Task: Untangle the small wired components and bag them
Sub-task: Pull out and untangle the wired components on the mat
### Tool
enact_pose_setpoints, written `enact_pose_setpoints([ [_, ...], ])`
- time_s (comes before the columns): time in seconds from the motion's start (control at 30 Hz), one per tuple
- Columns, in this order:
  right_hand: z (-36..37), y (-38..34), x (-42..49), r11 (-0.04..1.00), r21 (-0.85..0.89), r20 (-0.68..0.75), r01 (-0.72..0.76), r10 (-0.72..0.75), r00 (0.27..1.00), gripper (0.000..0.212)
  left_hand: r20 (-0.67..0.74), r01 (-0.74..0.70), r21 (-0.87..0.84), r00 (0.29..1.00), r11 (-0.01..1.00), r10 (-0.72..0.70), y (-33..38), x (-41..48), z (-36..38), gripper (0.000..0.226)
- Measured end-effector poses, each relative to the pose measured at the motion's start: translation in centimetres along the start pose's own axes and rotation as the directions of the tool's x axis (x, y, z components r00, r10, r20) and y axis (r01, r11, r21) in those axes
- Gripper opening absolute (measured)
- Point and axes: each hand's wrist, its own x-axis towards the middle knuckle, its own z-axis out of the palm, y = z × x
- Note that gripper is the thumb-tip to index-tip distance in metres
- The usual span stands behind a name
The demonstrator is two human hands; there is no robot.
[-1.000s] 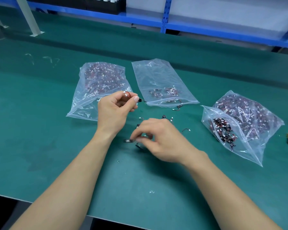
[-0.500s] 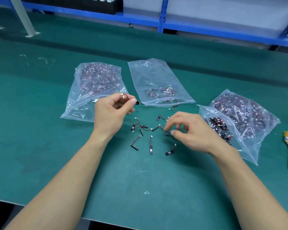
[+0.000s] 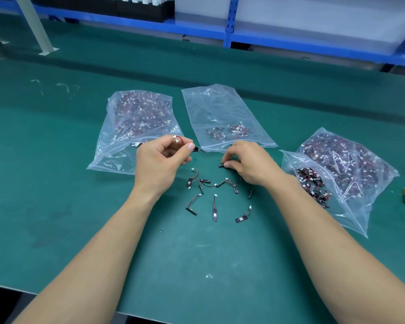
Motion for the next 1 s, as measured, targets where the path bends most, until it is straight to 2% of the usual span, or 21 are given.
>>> enact_pose_setpoints([
  [0.13, -0.3, 0.0, -0.7, 0.969, 0.245, -0.128, -0.006, 0.039, 0.991, 0.014, 0.004, 0.003, 0.001, 1.000, 1.000, -0.003, -0.1, 0.0, 0.0, 0.016],
  [0.3, -1.0, 0.2, -3.8, 0.853, 0.521, -0.239, 0.029, 0.114, 0.964, 0.021, 0.009, -0.001, 0.007, 1.000, 1.000, 0.001, 0.0, -0.1, 0.0, 0.017],
  [0.47, -1.1, 1.1, -7.3, 0.625, 0.777, -0.254, 0.077, 0.199, 0.947, 0.022, 0.016, -0.004, 0.018, 1.000, 1.000, 0.004, 0.0, -0.2, 0.2, 0.017],
  [0.77, -1.1, 2.7, -9.3, 0.460, 0.878, -0.286, 0.132, 0.283, 0.915, 0.025, 0.020, 0.003, 0.059, 1.000, 0.998, -0.004, -0.4, -0.1, 0.2, 0.011],
  [0.9, -1.1, 3.1, -9.5, 0.443, 0.887, -0.297, 0.129, 0.337, 0.893, 0.019, 0.021, -0.006, 0.065, 1.000, 0.998, 0.005, -0.6, -0.1, 0.3, 0.013],
  [1.0, -1.2, 3.3, -9.7, 0.462, 0.879, -0.303, 0.117, 0.353, 0.885, 0.022, 0.022, -0.005, 0.071, 1.000, 0.997, 0.003, -0.6, -0.1, 0.4, 0.013],
])
